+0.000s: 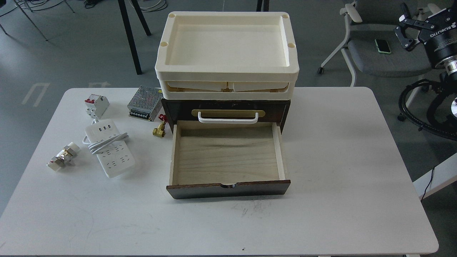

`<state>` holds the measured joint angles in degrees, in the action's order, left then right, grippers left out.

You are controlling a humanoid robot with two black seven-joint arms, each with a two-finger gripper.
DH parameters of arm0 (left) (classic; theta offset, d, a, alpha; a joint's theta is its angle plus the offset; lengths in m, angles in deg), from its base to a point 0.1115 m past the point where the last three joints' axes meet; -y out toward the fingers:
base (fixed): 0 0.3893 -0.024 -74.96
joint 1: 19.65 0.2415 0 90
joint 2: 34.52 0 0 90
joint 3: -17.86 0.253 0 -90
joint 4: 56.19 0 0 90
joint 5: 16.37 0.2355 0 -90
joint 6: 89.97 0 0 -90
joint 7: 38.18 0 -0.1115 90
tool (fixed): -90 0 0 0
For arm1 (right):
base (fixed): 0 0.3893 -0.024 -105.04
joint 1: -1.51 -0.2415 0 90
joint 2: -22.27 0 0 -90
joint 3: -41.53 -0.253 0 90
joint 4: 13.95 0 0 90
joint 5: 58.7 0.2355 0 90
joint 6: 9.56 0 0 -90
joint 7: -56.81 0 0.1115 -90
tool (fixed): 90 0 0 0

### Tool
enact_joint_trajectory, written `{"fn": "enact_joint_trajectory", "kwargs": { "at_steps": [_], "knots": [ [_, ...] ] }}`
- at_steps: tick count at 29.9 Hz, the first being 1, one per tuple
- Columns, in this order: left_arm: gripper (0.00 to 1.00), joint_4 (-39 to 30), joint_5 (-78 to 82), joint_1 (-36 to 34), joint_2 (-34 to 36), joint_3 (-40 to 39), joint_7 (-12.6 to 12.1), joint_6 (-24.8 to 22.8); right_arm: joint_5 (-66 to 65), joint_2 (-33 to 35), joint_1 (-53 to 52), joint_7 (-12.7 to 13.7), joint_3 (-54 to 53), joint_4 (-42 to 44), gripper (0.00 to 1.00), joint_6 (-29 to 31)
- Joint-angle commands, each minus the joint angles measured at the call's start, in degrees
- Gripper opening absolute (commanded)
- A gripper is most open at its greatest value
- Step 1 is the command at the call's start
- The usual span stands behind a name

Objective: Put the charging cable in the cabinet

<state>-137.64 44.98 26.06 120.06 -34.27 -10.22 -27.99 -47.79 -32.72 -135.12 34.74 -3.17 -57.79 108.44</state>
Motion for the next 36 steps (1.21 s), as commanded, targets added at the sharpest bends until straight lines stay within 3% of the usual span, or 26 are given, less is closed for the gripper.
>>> {"fn": "enact_joint_trajectory", "kwargs": {
  "at_steps": [1, 4, 7, 13, 17, 21, 25, 30, 36],
  "knots": [
    [1.0, -5.89, 30.25, 6.04, 4.75, 2.46, 0.04, 0.02, -0.01, 0.06, 0.66, 0.01, -0.22, 0.07, 1.0, 0.0],
    [1.0, -5.03, 49.67, 8.69, 5.02, 9.73, 0.04, 0.02, -0.01, 0.06, 1.36, 0.01, -0.22, 0.07, 1.0, 0.0],
    [0.99, 1.97, 63.06, 8.87, 1.35, 17.47, 0.04, 2.07, -0.01, 0.06, 2.15, 0.01, -0.22, 0.07, 1.0, 0.0],
    [0.99, 17.54, 63.65, 7.64, -12.89, 20.49, -0.36, 9.99, -0.01, 0.06, 2.59, 0.01, -0.39, 0.07, 1.0, 0.0],
    [0.99, 22.83, 63.65, 4.83, -17.47, 21.28, -0.72, 10.88, -0.1, 0.67, 2.5, 0.01, -1.36, 0.07, 1.0, 0.0],
    [0.99, 24.06, 63.65, 4.57, -19.06, 22.06, -0.72, 10.88, -0.1, 1.64, 2.68, 0.01, -1.45, 0.16, 1.0, 0.0],
    [0.98, 30.73, 63.65, 2.81, -22.48, 27.77, -0.54, 11.93, -0.1, 1.64, 3.21, 0.01, -1.54, 0.07, 1.0, 0.0],
    [0.98, 36.63, 63.65, 2.1, -25.56, 31.64, -0.37, 17.46, -0.1, 1.64, 3.38, 0.01, -1.54, 0.07, 1.0, 0.0],
    [0.95, 40.76, 63.65, 2.1, -27.23, 32.53, 0.04, 19.31, -0.1, 1.64, 3.38, 0.01, -1.63, 0.07, 1.0, 0.0]
  ]
}}
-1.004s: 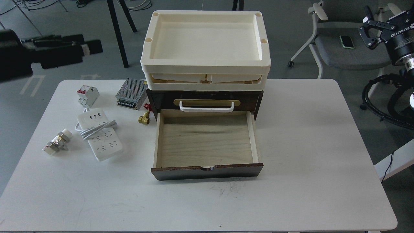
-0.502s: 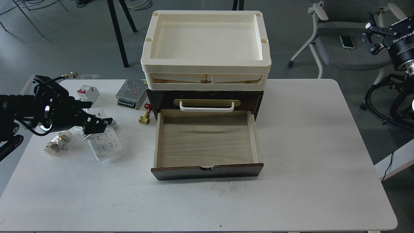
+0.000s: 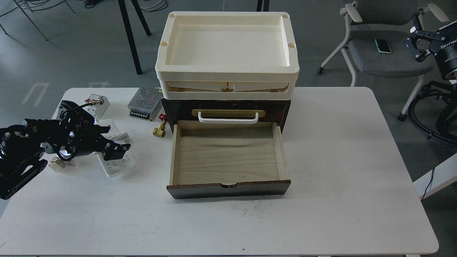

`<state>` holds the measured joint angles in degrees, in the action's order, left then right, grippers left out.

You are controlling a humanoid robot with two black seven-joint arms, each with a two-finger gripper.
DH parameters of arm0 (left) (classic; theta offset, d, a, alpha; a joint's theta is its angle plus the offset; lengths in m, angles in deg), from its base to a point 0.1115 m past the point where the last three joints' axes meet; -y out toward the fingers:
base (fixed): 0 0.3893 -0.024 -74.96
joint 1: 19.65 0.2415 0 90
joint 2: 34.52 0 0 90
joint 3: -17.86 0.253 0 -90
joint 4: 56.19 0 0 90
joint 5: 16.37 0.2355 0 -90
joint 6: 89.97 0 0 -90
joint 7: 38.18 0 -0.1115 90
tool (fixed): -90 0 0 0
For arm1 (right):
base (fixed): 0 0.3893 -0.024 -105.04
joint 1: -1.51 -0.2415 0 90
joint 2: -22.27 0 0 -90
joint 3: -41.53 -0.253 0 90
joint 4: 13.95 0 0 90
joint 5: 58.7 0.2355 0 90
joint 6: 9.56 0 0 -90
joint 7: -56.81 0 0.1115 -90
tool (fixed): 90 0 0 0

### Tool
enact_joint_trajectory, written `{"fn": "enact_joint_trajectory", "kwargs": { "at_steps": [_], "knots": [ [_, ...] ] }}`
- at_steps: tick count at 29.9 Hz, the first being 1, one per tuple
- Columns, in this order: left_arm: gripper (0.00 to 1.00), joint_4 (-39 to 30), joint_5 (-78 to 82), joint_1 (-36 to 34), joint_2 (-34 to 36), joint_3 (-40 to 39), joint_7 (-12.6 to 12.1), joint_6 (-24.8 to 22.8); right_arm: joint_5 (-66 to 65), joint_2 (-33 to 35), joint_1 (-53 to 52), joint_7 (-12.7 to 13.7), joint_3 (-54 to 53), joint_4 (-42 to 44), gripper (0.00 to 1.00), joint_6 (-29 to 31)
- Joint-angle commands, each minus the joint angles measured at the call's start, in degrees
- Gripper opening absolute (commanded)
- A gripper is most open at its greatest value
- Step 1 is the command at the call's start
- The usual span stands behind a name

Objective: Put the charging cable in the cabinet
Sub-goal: 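Close the left gripper on the white power strip and its cable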

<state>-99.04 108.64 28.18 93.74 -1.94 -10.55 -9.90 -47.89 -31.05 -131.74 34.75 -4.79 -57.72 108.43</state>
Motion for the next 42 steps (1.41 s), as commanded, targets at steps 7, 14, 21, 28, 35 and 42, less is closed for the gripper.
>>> {"fn": "enact_joint_trajectory", "kwargs": {
  "at_steps": [7, 14, 21, 28, 35, 42],
  "knots": [
    [0.69, 5.67, 0.0, -0.2, -2.23, 2.66, 0.37, 2.37, 0.0, -0.03, 0.53, 0.0, 0.0, -0.01, 1.0, 0.0],
    [0.55, 8.05, 0.0, -0.28, -3.37, 2.93, 0.37, 2.9, 0.0, 0.06, 0.62, 0.0, 0.0, -0.01, 1.0, 0.0],
    [0.15, 8.13, 0.0, -1.07, -3.37, 3.19, 0.37, 4.92, 0.09, 0.06, 1.49, 0.0, -0.09, -0.01, 1.0, 0.0],
    [0.0, 8.13, 0.0, -1.25, -3.28, 4.78, 0.37, 7.03, 0.09, 0.06, 2.37, -0.08, -0.7, -0.01, 1.0, 0.0],
    [0.0, 7.08, 0.0, -3.96, -2.23, 4.69, 0.37, 7.12, 0.09, 0.24, 2.72, -0.08, -0.79, 0.08, 1.0, 0.0],
    [0.0, -4.75, 0.0, -5.21, 9.61, 4.25, 0.37, 5.37, 0.09, 0.24, 2.9, -0.08, -0.79, 0.26, 1.0, 0.0]
  ]
}}
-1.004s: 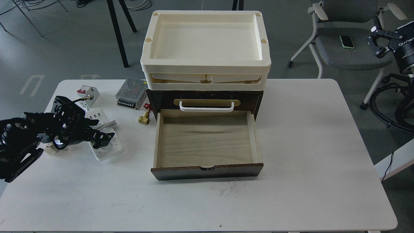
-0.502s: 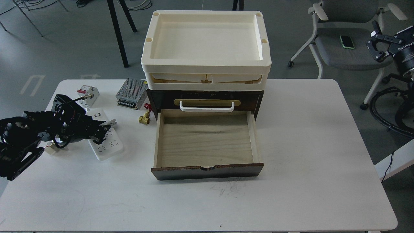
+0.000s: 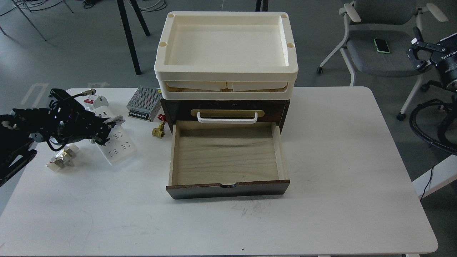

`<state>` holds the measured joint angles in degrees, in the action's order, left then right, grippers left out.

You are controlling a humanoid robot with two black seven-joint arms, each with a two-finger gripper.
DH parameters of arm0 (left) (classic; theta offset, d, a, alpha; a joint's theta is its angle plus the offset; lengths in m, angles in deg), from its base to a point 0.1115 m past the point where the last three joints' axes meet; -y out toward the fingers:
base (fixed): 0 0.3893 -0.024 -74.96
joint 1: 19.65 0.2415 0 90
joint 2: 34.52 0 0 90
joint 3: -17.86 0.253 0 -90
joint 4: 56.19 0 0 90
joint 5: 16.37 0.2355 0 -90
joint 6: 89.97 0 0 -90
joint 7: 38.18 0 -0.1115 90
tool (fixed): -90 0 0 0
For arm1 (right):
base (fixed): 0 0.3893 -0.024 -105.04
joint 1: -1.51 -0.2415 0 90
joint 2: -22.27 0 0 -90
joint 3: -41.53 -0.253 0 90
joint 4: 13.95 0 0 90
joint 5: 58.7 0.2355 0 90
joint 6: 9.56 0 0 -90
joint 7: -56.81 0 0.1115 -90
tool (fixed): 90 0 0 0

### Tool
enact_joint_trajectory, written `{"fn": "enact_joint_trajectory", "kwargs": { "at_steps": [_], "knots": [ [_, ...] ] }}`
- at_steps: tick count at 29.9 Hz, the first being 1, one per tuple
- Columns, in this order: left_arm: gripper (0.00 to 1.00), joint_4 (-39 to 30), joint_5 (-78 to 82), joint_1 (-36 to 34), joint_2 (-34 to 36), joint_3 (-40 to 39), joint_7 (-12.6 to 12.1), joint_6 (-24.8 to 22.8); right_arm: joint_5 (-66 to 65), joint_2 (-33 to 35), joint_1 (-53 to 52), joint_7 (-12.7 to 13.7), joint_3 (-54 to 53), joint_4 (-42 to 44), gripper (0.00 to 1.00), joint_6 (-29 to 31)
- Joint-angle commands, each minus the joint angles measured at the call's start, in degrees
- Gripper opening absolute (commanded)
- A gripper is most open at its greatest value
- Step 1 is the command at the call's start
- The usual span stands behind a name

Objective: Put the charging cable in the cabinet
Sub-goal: 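Close the left gripper on the white power strip and its cable, then lift the power strip and carry it over the open drawer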

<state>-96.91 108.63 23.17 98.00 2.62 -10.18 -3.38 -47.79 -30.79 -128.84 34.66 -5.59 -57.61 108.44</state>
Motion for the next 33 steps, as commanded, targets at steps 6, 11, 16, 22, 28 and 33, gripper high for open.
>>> {"fn": "enact_joint_trajectory", "kwargs": {
  "at_steps": [6, 11, 16, 22, 28, 33],
  "knots": [
    [0.0, -27.19, -11.86, 0.24, 19.95, -0.4, 0.0, -7.67, -0.01, -0.02, 0.09, 0.0, 0.01, 0.33, 1.0, 0.0],
    [0.0, -38.8, -25.22, 0.68, 27.43, -0.05, 0.0, -8.81, -0.01, -0.02, 0.09, 0.0, 0.01, 0.24, 1.0, 0.0],
    [0.0, -47.33, -40.94, 0.68, 31.66, -0.48, 0.0, -12.59, -0.1, -0.02, 0.09, 0.0, 0.01, 0.24, 1.0, 0.0],
    [0.0, -48.48, -58.01, 1.21, 28.33, -0.05, 0.0, -12.16, -0.01, -0.02, 0.53, 0.0, -0.08, 0.33, 1.0, 0.0],
    [0.0, -50.24, -62.77, 5.78, 21.92, -0.05, 0.0, -5.49, -0.01, -0.02, 1.06, 0.0, -0.34, 0.5, 1.0, 0.0],
    [0.0, -50.51, -62.6, 8.85, 14.45, -0.13, 0.0, -3.01, -0.01, -0.02, 1.32, 0.0, -0.34, 0.5, 1.0, 0.0]
  ]
}}
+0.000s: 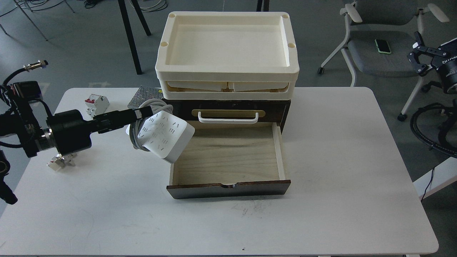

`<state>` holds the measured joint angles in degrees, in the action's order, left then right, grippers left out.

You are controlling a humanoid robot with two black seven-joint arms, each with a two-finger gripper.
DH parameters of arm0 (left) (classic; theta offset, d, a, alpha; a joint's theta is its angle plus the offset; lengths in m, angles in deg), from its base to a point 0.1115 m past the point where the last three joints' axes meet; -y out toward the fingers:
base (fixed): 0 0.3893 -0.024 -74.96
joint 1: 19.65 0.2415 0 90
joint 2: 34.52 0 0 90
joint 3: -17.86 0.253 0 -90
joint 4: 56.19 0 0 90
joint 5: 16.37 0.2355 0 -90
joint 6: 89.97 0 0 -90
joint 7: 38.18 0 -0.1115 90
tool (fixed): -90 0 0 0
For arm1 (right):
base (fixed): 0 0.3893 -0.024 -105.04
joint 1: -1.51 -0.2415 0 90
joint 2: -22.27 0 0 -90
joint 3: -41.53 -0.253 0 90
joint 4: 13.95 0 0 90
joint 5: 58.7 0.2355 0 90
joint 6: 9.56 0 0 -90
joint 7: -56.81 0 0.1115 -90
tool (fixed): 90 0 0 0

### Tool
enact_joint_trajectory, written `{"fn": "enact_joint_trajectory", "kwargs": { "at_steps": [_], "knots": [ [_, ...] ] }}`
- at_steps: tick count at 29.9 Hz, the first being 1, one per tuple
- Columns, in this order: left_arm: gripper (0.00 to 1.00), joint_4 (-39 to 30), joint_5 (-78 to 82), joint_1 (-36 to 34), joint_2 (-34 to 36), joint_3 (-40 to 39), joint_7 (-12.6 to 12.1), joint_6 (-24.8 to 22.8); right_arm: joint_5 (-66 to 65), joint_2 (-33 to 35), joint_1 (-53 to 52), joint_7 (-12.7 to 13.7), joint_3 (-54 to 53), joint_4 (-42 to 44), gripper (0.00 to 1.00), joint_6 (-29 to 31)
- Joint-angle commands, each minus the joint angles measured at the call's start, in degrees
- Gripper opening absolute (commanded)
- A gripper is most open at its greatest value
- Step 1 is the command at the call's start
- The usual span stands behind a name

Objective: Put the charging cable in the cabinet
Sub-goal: 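Lift the power strip and carry it over the open drawer, then lower the power strip into the drawer and open the left gripper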

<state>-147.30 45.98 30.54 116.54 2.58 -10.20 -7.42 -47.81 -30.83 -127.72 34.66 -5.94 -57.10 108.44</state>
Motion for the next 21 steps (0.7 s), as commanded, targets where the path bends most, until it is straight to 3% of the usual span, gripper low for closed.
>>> {"fn": "enact_joint_trajectory", "kwargs": {
  "at_steps": [1, 9, 21],
  "knots": [
    [0.0, -0.03, 0.06, 1.58, -5.25, -0.01, 0.02, 1.21, 0.01, 0.01, 0.29, 0.0, 0.01, -0.01, 1.0, 0.0],
    [0.0, 1.99, -0.03, 2.02, -10.88, 0.08, 0.02, 1.74, -0.08, 0.01, 1.26, 0.0, 0.01, 0.17, 1.0, 0.0],
    [0.0, 15.25, -0.03, 2.98, -21.33, 2.19, 0.02, 1.91, -0.08, 0.01, 1.96, -0.87, 0.01, 0.17, 1.0, 0.0]
  ]
}}
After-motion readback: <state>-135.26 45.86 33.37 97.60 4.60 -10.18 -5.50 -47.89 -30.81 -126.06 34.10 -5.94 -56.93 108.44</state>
